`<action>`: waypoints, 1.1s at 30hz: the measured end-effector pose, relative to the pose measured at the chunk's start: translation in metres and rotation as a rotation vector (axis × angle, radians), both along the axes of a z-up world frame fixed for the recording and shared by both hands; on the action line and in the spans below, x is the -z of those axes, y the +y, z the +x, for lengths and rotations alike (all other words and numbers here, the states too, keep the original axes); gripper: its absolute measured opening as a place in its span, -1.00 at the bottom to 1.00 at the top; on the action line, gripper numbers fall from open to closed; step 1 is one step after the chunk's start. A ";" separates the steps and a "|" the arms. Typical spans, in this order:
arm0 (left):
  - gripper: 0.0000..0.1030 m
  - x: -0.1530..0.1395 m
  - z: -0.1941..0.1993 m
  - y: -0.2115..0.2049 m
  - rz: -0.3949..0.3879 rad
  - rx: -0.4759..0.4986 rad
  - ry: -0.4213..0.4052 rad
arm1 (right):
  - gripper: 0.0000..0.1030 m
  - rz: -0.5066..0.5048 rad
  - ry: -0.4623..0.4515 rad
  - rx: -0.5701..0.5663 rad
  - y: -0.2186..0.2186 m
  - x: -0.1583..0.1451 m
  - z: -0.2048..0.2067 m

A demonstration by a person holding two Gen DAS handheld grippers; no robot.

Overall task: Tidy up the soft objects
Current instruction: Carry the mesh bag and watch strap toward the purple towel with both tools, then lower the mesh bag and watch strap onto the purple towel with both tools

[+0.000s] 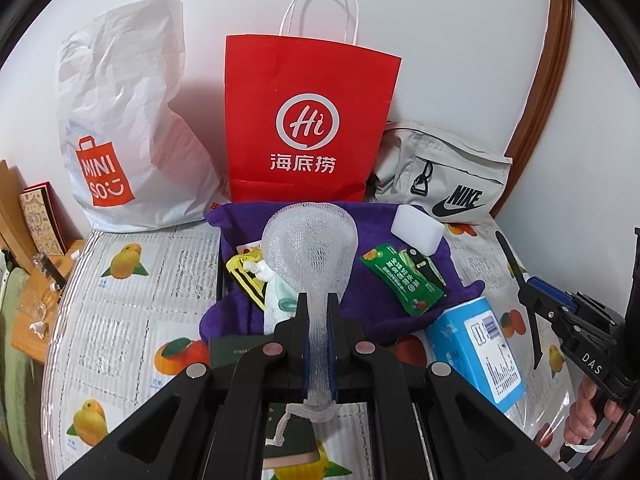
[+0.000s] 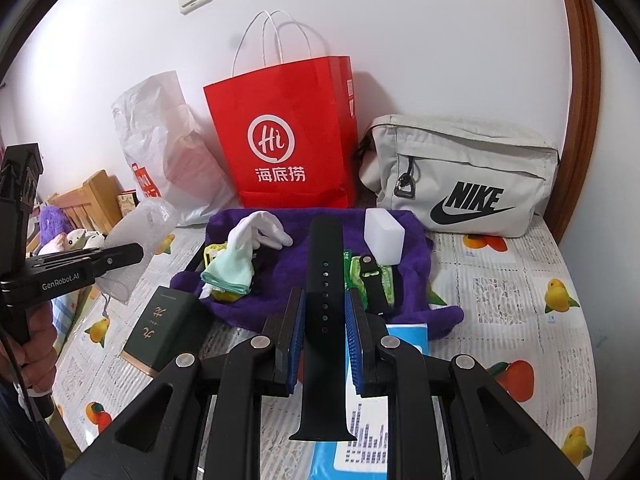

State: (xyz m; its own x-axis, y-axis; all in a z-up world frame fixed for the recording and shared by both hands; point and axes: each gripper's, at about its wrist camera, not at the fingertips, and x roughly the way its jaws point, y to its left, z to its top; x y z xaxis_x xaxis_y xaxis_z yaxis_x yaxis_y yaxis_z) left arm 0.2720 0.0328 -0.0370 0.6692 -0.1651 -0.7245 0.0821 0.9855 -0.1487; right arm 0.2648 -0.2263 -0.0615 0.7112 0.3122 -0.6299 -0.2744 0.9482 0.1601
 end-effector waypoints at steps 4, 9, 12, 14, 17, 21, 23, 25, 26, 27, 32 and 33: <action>-0.87 0.003 0.010 -0.001 -0.002 0.001 0.002 | -0.61 0.001 0.004 -0.003 0.001 0.003 0.010; -0.87 0.007 0.023 -0.003 -0.003 0.009 0.002 | -0.61 -0.006 -0.001 -0.014 0.004 0.003 0.026; -0.87 0.007 0.032 -0.004 -0.004 0.008 0.000 | -0.61 -0.013 -0.019 -0.027 0.008 -0.001 0.034; -0.87 0.006 0.039 -0.005 -0.004 0.012 -0.005 | -0.61 -0.014 -0.025 -0.032 0.011 -0.002 0.040; -0.87 0.005 0.049 -0.008 -0.004 0.016 -0.011 | -0.61 -0.010 -0.031 -0.036 0.014 -0.002 0.052; -0.87 0.008 0.065 -0.011 -0.004 0.034 -0.003 | -0.61 0.006 -0.026 -0.035 0.017 -0.001 0.070; -0.87 0.010 0.073 -0.014 -0.003 0.045 0.000 | -0.61 0.027 -0.015 -0.047 0.019 0.000 0.080; -0.87 0.014 0.082 -0.015 -0.004 0.050 0.006 | -0.61 0.034 -0.007 -0.054 0.022 0.002 0.091; -0.87 0.016 0.086 -0.016 -0.007 0.051 0.011 | -0.61 0.036 -0.005 -0.056 0.023 0.003 0.096; -0.87 0.019 0.090 -0.017 -0.011 0.055 0.016 | -0.61 0.038 0.004 -0.063 0.025 0.007 0.103; -0.87 0.039 0.107 -0.022 -0.025 0.068 0.052 | -0.61 0.037 0.052 -0.074 0.031 0.027 0.122; -0.87 0.042 0.109 -0.022 -0.027 0.070 0.057 | -0.61 0.042 0.065 -0.075 0.031 0.031 0.126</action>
State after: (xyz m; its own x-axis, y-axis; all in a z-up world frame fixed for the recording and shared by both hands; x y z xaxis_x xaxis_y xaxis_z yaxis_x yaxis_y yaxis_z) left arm 0.3808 0.0109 -0.0789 0.6134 -0.2299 -0.7556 0.1413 0.9732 -0.1814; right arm 0.3906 -0.1951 -0.0928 0.6426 0.3900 -0.6595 -0.3321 0.9175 0.2190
